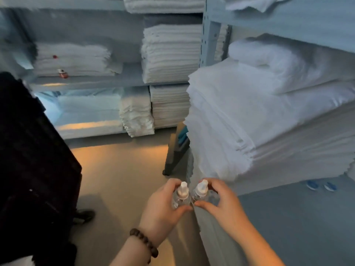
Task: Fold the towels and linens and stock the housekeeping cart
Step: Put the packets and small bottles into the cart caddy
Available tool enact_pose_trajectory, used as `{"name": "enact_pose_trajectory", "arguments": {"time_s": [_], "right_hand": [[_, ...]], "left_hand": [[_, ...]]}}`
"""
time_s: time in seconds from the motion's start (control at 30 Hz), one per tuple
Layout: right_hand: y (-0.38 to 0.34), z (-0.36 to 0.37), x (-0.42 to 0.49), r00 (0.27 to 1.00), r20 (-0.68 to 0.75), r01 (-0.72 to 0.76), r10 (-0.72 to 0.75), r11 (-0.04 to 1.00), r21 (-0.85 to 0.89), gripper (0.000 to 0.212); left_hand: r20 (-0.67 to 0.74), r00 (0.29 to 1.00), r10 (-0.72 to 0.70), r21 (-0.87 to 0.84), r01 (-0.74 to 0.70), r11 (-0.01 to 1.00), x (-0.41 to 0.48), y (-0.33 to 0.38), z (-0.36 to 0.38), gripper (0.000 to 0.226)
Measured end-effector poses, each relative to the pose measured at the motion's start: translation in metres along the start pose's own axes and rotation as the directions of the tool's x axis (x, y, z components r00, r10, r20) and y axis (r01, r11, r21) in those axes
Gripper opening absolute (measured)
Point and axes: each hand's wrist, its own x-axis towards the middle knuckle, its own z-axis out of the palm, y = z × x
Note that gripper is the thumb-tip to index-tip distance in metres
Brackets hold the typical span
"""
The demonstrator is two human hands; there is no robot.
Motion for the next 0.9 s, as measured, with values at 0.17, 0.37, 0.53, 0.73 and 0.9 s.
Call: {"name": "enact_pose_trajectory", "arguments": {"time_s": [0.17,0.37,0.53,0.73,0.9], "right_hand": [[-0.049,0.043,0.021,0.972,0.183,0.137,-0.145,0.989,0.054,0.046],[-0.114,0.103,0.036,0.878,0.362,0.299,-0.313,0.950,0.096,0.041],[-0.179,0.161,0.040,0.775,0.483,0.336,-0.407,0.913,0.231,0.042],[-0.278,0.231,0.033,0.583,0.604,0.394,-0.543,0.839,0.375,0.039],[-0.351,0.284,0.016,0.418,0.635,0.430,-0.650,0.757,0.492,0.042]], "left_hand": [[-0.194,0.973,-0.122,0.060,0.135,0.989,-0.039,-0.010,-0.063,0.048],[-0.399,0.883,-0.247,0.060,0.294,0.954,-0.090,-0.017,-0.137,0.048],[-0.558,0.778,-0.287,0.079,0.394,0.916,-0.141,-0.022,-0.207,0.051],[-0.734,0.623,-0.272,0.135,0.526,0.840,-0.213,-0.026,-0.287,0.054],[-0.834,0.490,-0.252,0.130,0.620,0.774,-0.268,-0.024,-0.341,0.057]]}}
